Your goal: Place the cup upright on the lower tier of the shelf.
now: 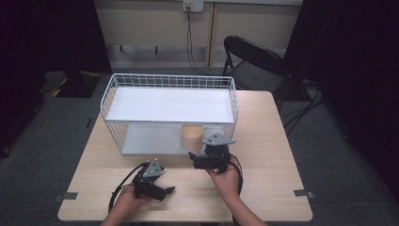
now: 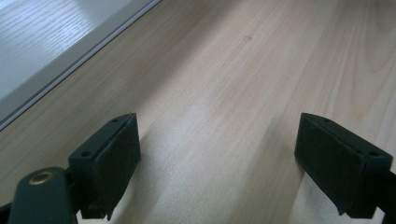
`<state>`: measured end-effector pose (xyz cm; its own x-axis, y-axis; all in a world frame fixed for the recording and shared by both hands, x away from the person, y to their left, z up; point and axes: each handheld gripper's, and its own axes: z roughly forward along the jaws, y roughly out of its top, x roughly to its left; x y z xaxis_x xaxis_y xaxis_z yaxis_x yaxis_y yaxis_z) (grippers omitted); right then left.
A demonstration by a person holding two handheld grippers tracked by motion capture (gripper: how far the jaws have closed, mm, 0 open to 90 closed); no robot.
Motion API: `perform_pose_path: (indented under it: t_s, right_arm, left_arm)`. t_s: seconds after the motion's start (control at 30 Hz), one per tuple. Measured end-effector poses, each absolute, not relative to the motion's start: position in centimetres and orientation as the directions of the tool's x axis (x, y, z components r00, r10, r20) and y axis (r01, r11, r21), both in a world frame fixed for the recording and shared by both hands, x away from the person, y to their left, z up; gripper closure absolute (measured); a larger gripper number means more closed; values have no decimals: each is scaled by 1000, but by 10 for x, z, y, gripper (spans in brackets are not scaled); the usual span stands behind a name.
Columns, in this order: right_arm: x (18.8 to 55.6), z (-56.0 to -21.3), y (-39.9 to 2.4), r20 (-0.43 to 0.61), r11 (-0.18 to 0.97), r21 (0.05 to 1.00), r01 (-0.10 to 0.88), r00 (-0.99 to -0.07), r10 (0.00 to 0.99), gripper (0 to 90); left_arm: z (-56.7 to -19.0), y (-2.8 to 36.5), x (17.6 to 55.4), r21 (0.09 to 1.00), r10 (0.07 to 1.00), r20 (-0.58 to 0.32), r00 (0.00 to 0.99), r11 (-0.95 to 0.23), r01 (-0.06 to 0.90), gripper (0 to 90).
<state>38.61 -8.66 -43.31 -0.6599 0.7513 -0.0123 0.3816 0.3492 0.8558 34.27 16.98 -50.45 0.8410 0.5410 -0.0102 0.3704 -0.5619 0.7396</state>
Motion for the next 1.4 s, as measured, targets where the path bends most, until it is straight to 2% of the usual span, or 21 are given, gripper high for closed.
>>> perform_pose_path:
  t_s: [0.47, 1.4]
  right_arm:
    - [374, -432, -105, 20, 379, 841, 386, -722, 691, 148]
    - [351, -444, -167, 19, 396, 838, 377, -744, 668, 148]
  left_arm:
    - [-504, 170, 343, 739, 541, -10, 841, -562, 370, 139]
    - [-504, 170, 343, 739, 541, -10, 841, -562, 370, 139]
